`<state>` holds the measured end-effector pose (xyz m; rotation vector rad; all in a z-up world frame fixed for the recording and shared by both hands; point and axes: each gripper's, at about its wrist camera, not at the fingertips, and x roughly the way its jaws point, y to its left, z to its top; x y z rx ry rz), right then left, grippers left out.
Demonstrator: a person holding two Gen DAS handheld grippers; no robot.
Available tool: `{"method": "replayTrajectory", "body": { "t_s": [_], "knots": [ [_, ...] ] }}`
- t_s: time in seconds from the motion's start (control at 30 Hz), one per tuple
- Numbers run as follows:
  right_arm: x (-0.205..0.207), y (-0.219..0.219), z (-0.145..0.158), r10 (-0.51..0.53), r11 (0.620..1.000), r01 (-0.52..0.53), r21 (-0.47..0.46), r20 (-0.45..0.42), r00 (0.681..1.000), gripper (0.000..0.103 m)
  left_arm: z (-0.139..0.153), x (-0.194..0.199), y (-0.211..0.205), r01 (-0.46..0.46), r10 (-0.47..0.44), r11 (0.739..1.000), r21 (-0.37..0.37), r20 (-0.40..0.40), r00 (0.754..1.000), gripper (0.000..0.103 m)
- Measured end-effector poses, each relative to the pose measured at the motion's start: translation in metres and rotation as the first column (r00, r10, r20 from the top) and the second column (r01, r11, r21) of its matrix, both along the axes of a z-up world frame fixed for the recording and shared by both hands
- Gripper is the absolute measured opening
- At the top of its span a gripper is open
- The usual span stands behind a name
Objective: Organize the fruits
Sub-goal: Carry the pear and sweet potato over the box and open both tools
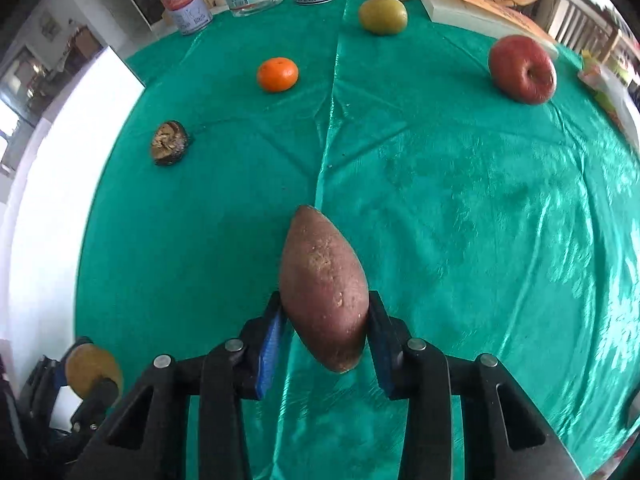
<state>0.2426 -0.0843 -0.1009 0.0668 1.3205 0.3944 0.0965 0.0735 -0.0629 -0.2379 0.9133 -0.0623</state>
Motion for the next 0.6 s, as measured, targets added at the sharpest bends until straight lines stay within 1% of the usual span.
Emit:
{"method": "replayTrajectory", "body": {
  "t_s": [0.03,0.07,0.13,0.23,0.3,0.33,0.37,0.47,0.53,0.6],
  "knots": [
    [-0.005,-0.012,0.002,-0.037,0.994,0.039,0.097,-0.024,0.999,0.039,0.006,-0.003,0.000,0.008,-0.008,1.000,-0.015,0.000,1.000,0.049],
    [-0.010,-0.023,0.002,-0.069,0.977,0.078,0.200,-0.052,0.996,0.039,0.013,-0.006,-0.001,0.018,-0.018,0.999,-0.028,0.005,1.000,0.049],
    [-0.022,-0.045,0.003,-0.127,0.913,0.163,0.375,-0.119,0.985,0.039,0.029,-0.015,-0.002,0.039,-0.038,0.998,-0.041,0.023,0.999,0.049],
    [-0.039,-0.059,0.004,-0.146,0.807,0.230,0.544,-0.192,0.970,0.039,0.054,-0.028,0.001,0.058,-0.056,0.996,-0.061,0.043,0.998,0.049],
    [-0.047,-0.057,0.008,-0.135,0.743,0.249,0.621,-0.225,0.965,0.039,0.068,-0.036,0.009,0.058,-0.054,0.995,-0.085,0.047,0.997,0.049],
    [-0.051,-0.054,0.012,-0.124,0.719,0.248,0.650,-0.231,0.965,0.039,0.075,-0.041,0.014,0.054,-0.050,0.993,-0.100,0.048,0.998,0.049],
    [-0.055,-0.046,0.017,-0.111,0.702,0.241,0.670,-0.231,0.966,0.039,0.082,-0.046,0.020,0.047,-0.042,0.992,-0.117,0.050,0.998,0.049],
    [-0.065,-0.017,0.042,-0.054,0.670,0.190,0.718,-0.208,0.977,0.039,0.106,-0.064,0.045,0.014,-0.003,0.988,-0.155,0.072,0.997,0.049],
    [-0.074,0.013,0.062,0.005,0.652,0.129,0.747,-0.174,0.985,0.039,0.123,-0.077,0.065,-0.025,0.042,0.987,-0.157,0.105,0.994,0.049],
    [-0.083,0.049,0.081,0.078,0.625,0.065,0.778,-0.145,0.986,0.039,0.136,-0.088,0.090,-0.084,0.104,0.985,-0.148,0.131,0.986,0.049]
  ]
}}
